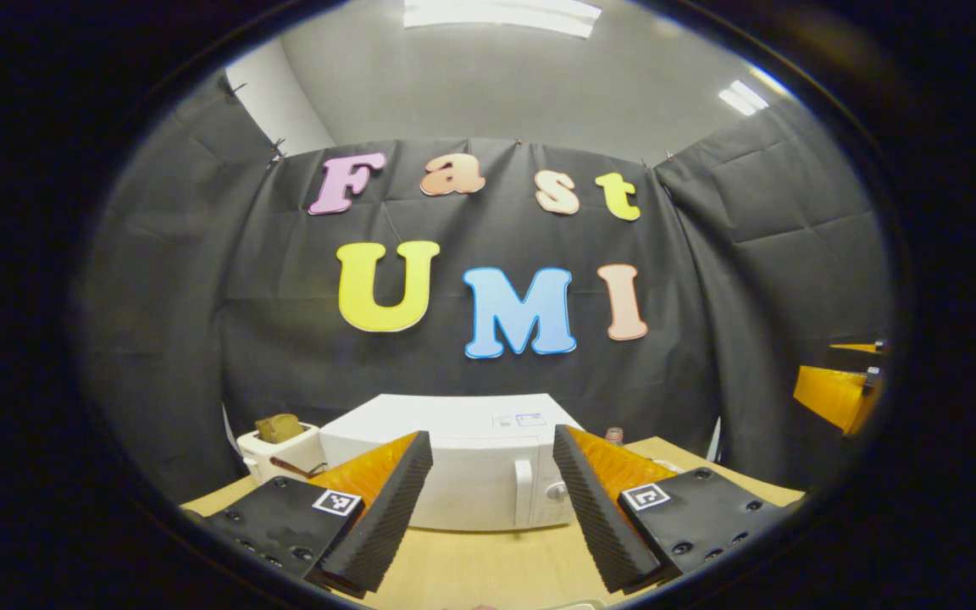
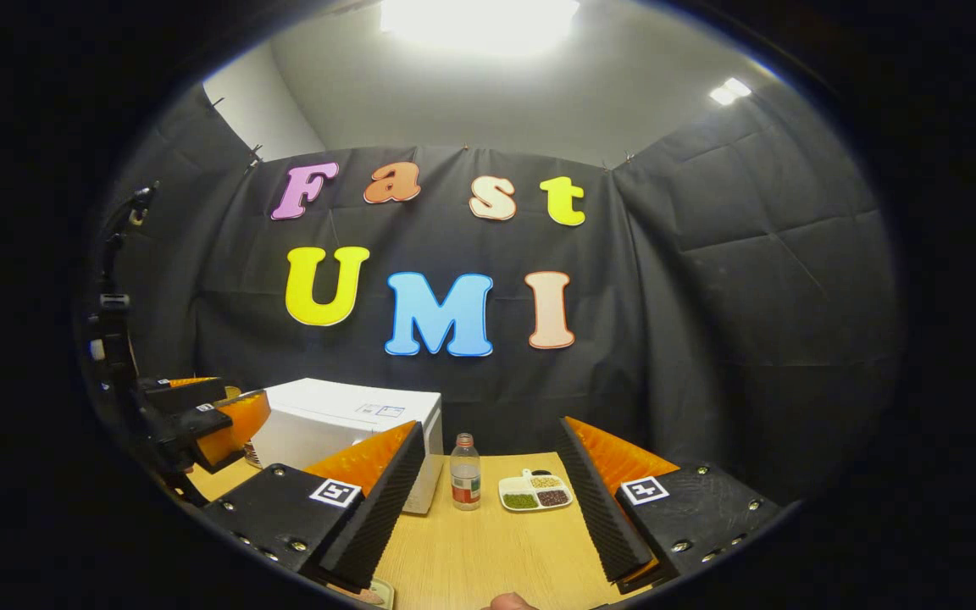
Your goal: Open the microwave oven with the left hand, put the food in, and close the microwave oven.
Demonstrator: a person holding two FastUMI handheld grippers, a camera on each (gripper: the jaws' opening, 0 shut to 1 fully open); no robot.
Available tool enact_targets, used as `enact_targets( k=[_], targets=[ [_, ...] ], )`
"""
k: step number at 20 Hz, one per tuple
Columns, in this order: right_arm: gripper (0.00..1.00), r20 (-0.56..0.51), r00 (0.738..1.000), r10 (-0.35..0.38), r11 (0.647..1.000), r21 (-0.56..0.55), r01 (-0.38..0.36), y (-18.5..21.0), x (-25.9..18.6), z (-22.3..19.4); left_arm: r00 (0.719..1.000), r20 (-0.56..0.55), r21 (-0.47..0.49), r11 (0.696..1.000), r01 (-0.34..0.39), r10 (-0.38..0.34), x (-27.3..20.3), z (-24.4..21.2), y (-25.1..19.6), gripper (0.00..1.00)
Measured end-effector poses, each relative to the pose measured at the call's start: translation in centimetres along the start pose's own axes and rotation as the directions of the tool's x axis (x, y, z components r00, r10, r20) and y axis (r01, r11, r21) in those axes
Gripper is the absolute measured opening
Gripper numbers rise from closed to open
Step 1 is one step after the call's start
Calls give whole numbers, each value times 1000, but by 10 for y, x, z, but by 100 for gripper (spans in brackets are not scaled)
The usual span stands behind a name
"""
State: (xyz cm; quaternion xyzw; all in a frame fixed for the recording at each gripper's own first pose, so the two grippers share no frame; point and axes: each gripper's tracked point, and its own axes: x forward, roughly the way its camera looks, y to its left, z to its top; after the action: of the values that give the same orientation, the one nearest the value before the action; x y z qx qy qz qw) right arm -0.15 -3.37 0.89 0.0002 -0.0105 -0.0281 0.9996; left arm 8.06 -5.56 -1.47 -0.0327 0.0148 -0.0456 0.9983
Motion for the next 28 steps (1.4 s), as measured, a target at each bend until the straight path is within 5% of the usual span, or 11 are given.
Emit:
enact_targets(
  k=[12, 20, 28],
  targets=[
    [96, -16, 981, -194, 980, -39, 194, -60, -29, 2, 987, -136, -20, 996, 86, -88, 118, -92, -32, 94],
    [95, -19, 978, -206, 977, -59, 205, -65, -33, 4, 955, -283, -15, 996, 85, -85, 157, -175, -41, 99],
    [96, -32, 975, -219, 974, -64, 216, -73, -34, 0, 919, -386, -24, 997, 76, -79, 172, -228, -46, 78]
  ],
)
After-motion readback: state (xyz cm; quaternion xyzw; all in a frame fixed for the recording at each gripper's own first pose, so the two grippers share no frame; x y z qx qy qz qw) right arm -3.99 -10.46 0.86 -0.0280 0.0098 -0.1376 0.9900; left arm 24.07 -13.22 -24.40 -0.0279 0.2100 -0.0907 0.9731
